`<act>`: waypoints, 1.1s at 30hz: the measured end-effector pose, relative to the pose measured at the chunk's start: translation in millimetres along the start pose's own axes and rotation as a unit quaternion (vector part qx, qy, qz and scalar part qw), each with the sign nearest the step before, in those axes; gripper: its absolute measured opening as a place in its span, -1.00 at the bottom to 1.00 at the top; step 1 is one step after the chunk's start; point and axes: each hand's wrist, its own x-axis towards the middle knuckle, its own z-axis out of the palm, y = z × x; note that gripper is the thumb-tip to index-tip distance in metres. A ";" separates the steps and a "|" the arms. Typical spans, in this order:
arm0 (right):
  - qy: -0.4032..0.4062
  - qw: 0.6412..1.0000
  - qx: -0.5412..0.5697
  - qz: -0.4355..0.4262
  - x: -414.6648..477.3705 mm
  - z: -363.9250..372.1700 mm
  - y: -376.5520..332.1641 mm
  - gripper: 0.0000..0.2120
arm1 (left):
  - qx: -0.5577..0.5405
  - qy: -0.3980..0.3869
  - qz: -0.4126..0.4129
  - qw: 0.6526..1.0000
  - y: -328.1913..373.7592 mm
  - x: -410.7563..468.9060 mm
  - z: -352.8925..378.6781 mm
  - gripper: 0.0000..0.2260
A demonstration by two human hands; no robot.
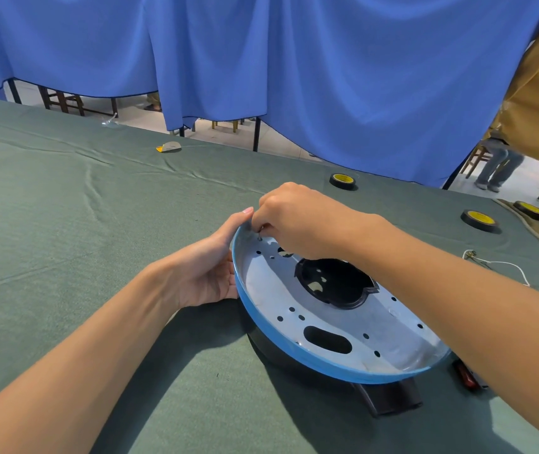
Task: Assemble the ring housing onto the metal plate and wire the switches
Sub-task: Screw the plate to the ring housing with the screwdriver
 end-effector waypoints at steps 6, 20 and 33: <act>-0.014 1.000 -0.005 0.015 0.0 1.2 1.2 -0.88 | -0.003 0.006 -0.003 1.000 -0.6 1.6 0.0 -0.43; -0.032 0.997 0.031 0.058 -2.1 -1.8 -0.3 -0.87 | -0.006 0.004 -0.002 1.000 -1.4 2.5 -0.9 -0.40; 0.032 0.994 0.025 0.101 -9.4 6.5 2.1 -0.60 | 0.013 0.001 -0.001 1.000 -0.2 -0.9 0.4 -0.38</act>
